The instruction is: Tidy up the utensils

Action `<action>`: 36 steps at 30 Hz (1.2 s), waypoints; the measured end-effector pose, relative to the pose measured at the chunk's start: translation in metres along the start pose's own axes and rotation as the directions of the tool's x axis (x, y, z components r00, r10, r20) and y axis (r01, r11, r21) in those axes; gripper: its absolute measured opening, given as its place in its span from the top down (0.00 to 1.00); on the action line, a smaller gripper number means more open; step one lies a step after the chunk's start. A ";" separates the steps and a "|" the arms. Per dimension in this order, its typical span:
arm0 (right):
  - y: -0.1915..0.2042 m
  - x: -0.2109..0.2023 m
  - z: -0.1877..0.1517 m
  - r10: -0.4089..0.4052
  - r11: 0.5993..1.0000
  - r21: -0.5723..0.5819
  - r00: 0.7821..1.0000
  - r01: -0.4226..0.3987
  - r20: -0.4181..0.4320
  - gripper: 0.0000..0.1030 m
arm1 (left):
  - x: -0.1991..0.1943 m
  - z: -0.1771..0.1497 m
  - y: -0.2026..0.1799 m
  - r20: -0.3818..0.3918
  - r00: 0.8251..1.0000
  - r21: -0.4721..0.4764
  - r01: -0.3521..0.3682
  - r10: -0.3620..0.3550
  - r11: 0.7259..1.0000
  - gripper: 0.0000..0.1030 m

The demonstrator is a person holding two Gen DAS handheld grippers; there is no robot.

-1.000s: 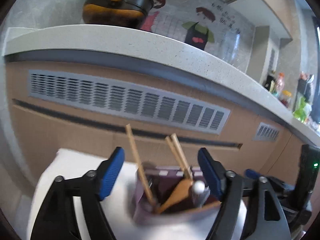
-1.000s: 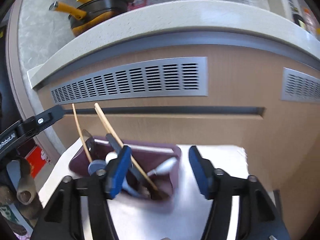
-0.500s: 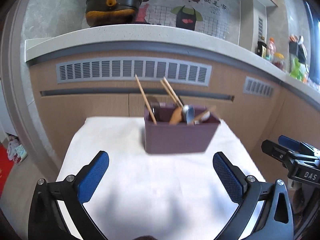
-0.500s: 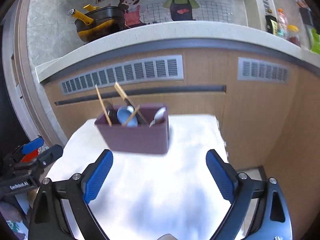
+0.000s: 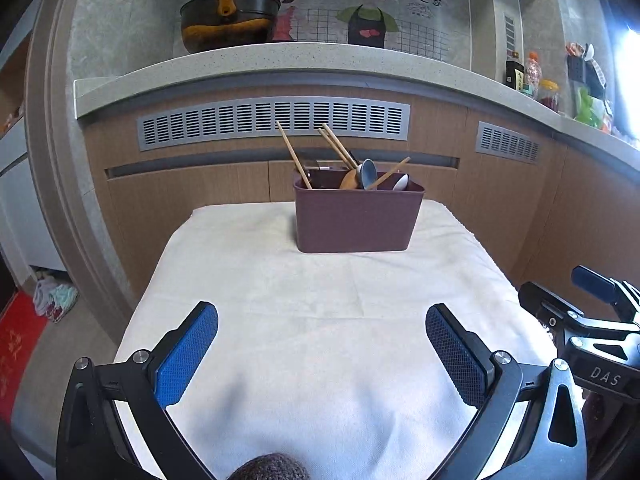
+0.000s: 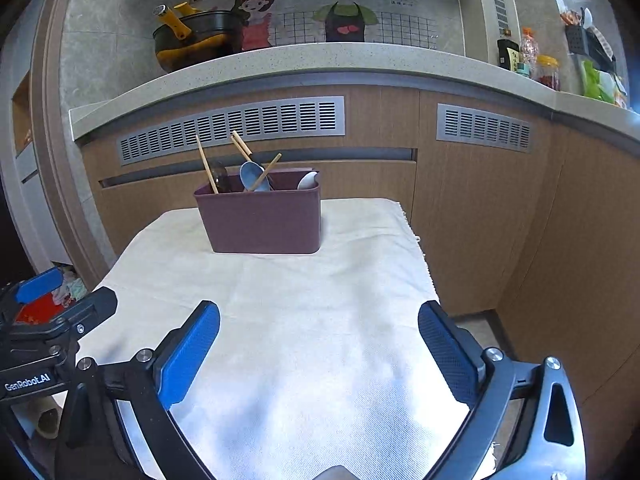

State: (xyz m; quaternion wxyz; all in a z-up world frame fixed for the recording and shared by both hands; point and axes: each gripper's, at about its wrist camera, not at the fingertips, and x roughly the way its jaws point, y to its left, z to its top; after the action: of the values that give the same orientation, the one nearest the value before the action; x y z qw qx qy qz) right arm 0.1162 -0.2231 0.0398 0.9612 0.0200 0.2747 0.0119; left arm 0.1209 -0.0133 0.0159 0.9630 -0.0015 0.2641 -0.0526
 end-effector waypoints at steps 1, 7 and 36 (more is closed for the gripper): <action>0.000 -0.001 0.001 -0.001 1.000 -0.003 1.000 0.001 0.004 0.04 | -0.002 0.000 0.001 0.005 1.000 -0.003 -0.003 0.003 1.000 0.00; 0.000 -0.006 0.001 -0.014 1.000 -0.018 1.000 0.015 0.026 0.02 | -0.002 0.001 0.003 0.001 1.000 -0.014 -0.004 0.004 1.000 0.00; -0.002 -0.006 0.001 -0.006 1.000 -0.026 1.000 0.007 0.024 0.02 | -0.001 0.003 0.003 -0.017 1.000 -0.012 0.004 -0.004 1.000 0.00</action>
State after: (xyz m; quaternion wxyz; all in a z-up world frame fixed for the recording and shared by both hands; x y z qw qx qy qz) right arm 0.1119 -0.2257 0.0433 0.9646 0.0069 0.2632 0.0121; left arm 0.1217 -0.0106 0.0185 0.9607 -0.0076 0.2725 -0.0529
